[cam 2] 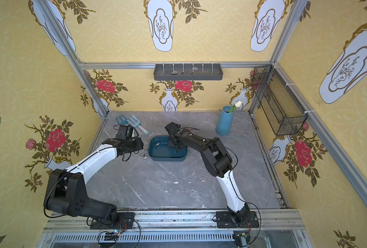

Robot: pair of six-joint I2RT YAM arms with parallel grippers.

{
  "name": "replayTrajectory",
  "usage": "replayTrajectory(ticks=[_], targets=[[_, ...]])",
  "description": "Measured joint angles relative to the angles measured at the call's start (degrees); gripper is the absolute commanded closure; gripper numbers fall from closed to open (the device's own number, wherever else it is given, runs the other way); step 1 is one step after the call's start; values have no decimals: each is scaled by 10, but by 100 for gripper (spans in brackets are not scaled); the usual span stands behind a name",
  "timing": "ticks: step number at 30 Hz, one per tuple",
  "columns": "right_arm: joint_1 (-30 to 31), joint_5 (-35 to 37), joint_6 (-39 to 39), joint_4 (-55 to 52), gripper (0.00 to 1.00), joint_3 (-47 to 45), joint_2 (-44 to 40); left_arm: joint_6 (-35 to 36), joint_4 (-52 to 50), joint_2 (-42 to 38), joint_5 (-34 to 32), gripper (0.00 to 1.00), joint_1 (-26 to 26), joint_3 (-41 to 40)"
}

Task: Take out the socket from the storage box
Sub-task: Pick up the socket head from the storage box.

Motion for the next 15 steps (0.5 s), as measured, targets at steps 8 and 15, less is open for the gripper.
replayTrajectory(ticks=[8,15], targets=[[5,35,-1,2,50,7,10,4,3,-6,6,46,1,-11],[7,78,13,10,51,9,17,4,9,-6,14,46,1,-17]])
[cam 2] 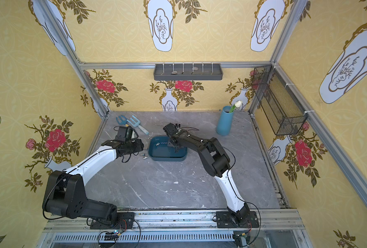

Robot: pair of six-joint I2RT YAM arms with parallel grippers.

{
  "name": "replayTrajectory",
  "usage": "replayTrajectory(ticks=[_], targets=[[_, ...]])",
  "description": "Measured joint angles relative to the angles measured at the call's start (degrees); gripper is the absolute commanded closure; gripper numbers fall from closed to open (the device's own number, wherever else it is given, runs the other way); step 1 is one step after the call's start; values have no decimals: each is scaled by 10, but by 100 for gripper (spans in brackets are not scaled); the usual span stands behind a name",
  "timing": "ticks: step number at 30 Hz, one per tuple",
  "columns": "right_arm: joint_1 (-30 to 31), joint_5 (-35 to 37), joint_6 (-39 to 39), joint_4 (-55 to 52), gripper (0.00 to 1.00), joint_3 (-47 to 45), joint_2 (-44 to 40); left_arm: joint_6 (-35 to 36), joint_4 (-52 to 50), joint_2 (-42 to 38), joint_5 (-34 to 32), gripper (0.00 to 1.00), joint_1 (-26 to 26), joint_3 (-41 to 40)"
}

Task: Take out the socket from the storage box
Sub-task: Pick up the socket head from the storage box.

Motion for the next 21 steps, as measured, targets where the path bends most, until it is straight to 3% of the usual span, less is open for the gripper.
replayTrajectory(ticks=[17,21], targets=[[10,39,20,38,53,0,15,4,19,-8,4,46,0,-8],[10,40,23,39,59,2,16,5,19,-10,5,46,0,-10]])
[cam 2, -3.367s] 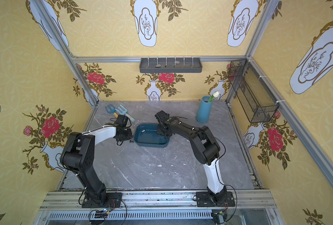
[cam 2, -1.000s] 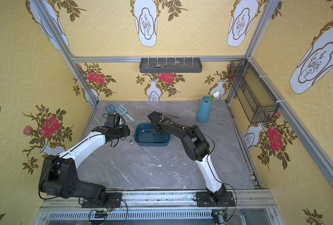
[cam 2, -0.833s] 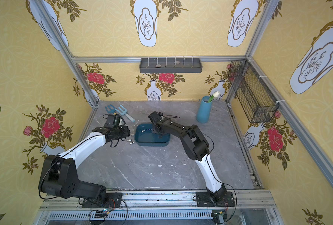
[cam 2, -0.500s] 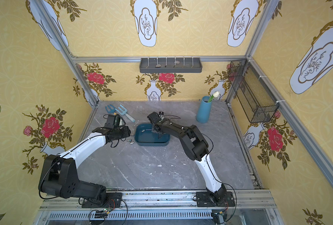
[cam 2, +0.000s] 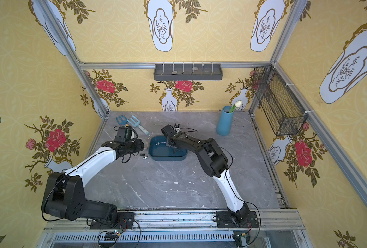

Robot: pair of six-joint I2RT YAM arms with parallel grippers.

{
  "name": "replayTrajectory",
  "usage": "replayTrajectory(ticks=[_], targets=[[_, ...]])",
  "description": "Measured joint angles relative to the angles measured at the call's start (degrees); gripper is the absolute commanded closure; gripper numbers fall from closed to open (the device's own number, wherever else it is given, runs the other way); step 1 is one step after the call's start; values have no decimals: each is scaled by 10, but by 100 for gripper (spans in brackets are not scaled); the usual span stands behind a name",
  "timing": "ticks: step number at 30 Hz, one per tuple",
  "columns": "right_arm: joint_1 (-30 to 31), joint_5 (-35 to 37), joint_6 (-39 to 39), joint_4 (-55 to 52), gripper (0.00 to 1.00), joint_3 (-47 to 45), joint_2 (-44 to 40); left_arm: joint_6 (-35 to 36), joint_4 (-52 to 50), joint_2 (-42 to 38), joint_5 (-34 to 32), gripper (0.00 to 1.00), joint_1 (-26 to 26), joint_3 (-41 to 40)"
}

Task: Take out the socket from the storage box
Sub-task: Pick up the socket head from the storage box.

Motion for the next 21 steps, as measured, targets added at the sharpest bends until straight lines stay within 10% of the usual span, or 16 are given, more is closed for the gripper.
replayTrajectory(ticks=[8,21], targets=[[1,0,2,2,76,-2,0,0,1,-5,0,46,0,-2],[4,-22,-18,13,77,-68,-82,0,2,-8,2,46,0,-2]])
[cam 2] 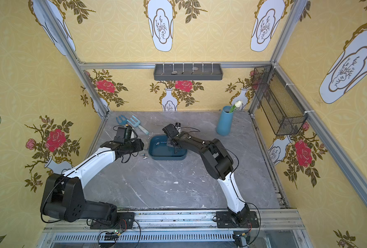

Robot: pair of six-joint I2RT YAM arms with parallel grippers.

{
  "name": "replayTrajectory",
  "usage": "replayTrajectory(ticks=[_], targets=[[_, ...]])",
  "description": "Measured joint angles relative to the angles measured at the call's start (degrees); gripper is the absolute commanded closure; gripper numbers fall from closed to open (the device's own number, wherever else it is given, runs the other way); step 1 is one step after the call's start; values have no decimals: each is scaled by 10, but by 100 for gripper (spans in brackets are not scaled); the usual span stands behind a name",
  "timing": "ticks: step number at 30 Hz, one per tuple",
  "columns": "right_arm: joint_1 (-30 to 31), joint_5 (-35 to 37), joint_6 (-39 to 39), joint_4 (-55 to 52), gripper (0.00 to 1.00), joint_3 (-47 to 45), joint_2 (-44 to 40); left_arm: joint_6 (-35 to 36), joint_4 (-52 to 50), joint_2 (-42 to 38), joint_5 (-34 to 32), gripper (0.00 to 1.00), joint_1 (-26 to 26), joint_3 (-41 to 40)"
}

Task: Take out the socket from the storage box
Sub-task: Pick up the socket head from the storage box, then place the socket head at the center of the board.

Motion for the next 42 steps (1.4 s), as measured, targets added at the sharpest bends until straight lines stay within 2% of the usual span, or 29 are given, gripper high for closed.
replayTrajectory(ticks=[10,17,22,27,38,42], targets=[[3,5,-33,-5,76,-98,-161,0,0,0,5,46,0,0],[-25,14,-75,8,75,-236,-248,0,0,1,9,46,0,0],[-57,-18,-106,32,75,-321,-264,0,0,1,9,46,0,0],[-76,-59,-136,77,75,-360,-267,0,0,1,9,46,0,0],[-98,-92,-187,118,74,-351,-201,0,0,5,8,46,0,0],[-99,-89,-195,118,65,-342,-185,0,-1,5,8,46,0,0]])
